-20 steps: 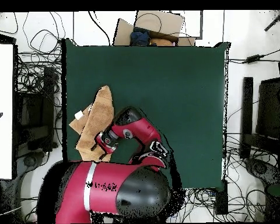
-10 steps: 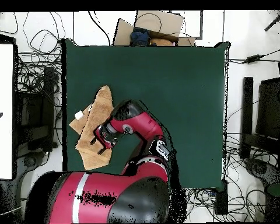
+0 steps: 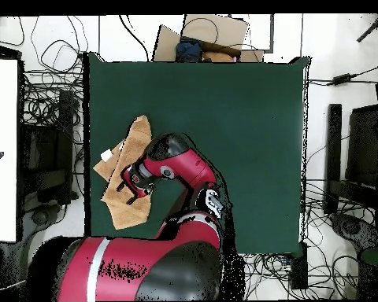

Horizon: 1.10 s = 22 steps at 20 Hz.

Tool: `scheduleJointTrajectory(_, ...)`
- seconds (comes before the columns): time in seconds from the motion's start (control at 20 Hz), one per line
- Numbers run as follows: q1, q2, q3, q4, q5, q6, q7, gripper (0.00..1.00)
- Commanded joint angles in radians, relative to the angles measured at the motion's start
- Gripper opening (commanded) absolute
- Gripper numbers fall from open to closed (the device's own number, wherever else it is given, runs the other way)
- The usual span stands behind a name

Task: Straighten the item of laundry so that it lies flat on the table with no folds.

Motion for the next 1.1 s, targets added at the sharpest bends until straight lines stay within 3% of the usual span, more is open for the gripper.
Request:
scheduleJointTrajectory(0.05,0.056,-0.009,0.093,0.087,0.096,-0.148,0.256,1.00)
scheduleJointTrajectory(0.3,0.149,-0.027,0.034,0.031,0.045,-0.227,0.301,1.00)
scheduleJointTrajectory(0.6,0.260,-0.035,-0.054,-0.080,-0.019,-0.207,0.448,1.00)
scheduleJointTrajectory(1.1,0.266,-0.015,-0.045,-0.168,-0.005,-0.172,0.508,1.00)
